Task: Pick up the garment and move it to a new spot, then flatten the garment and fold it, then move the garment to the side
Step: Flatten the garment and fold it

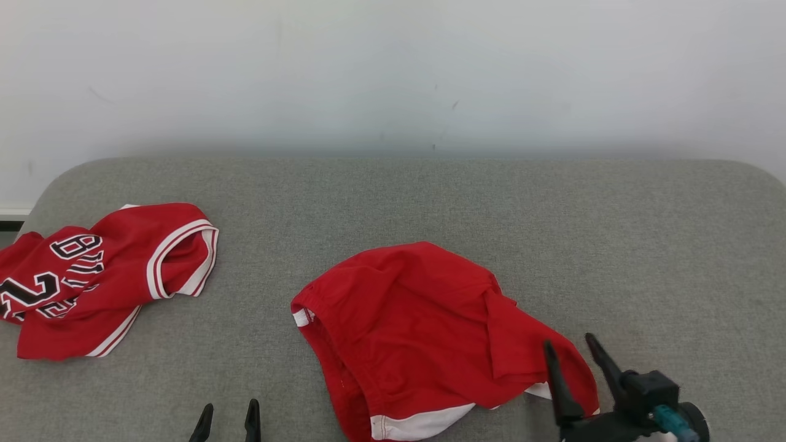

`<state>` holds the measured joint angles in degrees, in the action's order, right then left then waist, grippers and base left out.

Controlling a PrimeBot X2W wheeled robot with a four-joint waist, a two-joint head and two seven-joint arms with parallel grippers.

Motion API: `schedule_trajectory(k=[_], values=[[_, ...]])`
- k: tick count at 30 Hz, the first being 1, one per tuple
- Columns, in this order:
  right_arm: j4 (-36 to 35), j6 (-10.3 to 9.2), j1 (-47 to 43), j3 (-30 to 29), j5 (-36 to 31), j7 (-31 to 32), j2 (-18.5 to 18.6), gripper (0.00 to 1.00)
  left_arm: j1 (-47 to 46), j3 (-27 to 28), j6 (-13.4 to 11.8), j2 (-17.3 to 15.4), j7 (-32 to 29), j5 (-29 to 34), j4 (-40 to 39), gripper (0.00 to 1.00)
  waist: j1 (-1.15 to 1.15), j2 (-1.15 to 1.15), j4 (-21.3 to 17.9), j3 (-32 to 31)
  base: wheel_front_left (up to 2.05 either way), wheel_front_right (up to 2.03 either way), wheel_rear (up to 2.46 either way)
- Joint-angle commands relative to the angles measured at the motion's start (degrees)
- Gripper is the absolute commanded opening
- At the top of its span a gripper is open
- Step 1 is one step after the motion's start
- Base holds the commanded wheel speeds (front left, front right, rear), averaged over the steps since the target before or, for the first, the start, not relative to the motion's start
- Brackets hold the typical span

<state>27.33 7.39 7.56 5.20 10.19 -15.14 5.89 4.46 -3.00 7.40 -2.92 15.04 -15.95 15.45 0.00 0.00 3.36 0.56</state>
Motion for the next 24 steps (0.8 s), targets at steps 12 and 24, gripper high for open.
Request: schedule_trajectory(k=[12,24], values=[[5.23,0.21,2.08,8.93,-7.34,-0.13,-0.01,1.00,-0.94,-0.43,0.01,0.06,0.08,0.01,0.26,1.00,0.00,0.00,1.07,1.08,0.00,0.00,0.00],[8.28,0.21,7.25,3.41,-11.19,-0.11,-0.35,0.00,-0.91,-0.18,-0.05,0.06,0.08,-0.38,0.28,1.00,0.00,0.00,1.50,1.49,0.00,0.00,0.00]])
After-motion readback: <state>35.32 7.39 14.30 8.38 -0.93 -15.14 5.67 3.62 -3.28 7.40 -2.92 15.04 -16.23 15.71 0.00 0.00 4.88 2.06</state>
